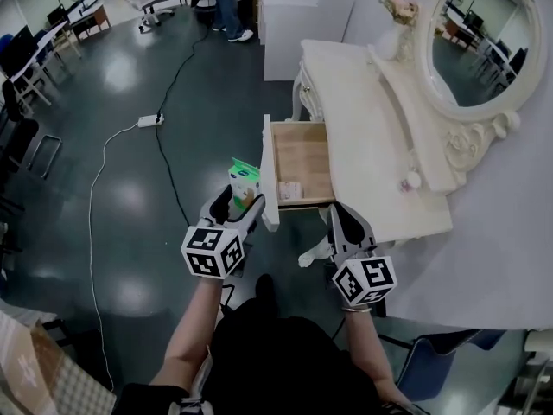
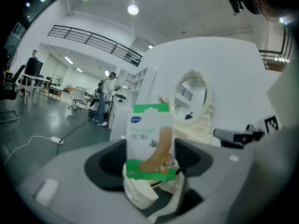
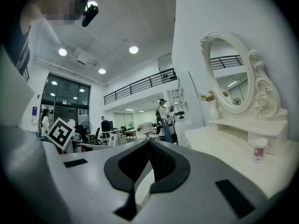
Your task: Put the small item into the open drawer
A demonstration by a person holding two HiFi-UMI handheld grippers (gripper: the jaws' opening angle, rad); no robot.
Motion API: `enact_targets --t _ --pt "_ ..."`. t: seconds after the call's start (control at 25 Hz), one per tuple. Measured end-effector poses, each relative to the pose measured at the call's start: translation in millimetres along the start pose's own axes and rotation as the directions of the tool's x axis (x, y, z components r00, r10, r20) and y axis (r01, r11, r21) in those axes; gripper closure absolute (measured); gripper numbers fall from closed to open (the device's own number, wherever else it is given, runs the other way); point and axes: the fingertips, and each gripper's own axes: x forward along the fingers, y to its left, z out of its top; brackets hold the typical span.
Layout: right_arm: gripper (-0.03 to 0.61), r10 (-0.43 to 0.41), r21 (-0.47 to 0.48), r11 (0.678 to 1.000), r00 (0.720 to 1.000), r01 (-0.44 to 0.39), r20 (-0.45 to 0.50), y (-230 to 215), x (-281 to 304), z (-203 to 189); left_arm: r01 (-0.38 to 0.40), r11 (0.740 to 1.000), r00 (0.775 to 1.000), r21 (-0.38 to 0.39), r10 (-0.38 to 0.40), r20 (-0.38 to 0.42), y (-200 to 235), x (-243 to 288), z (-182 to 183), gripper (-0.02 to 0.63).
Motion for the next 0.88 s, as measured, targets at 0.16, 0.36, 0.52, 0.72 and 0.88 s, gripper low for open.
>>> enact_targets --t 0.16,0.36,0.52,0.72,0.88 --pt "0.574 -0.027 0.002 1.0 1.0 0.027 -0.004 -4 18 0 0.01 1.0 1.0 0.004 -0.01 -0.005 16 15 6 0.29" --pt "0.574 -0.067 0.008 0.998 0.998 0.067 0.008 -16 31 4 0.026 0.999 1.0 0.02 -0.026 -0.007 29 37 15 0.29" --pt "0.574 -0.096 0.006 0.995 0.995 0.096 0.011 -28 41 6 0.049 0.998 0.999 0.044 -0.048 -0.025 35 56 18 0.29" --pt "0.574 -0.116 0.008 0.993 0.993 0.116 0.028 -46 56 13 0.076 0.994 0.996 0.079 -0.072 -0.055 36 88 20 0.29" --pt "0.574 -0.129 0.016 0.992 0.991 0.129 0.032 -59 67 15 0.104 0.988 0.992 0.116 -0.094 -0.089 33 117 17 0.29"
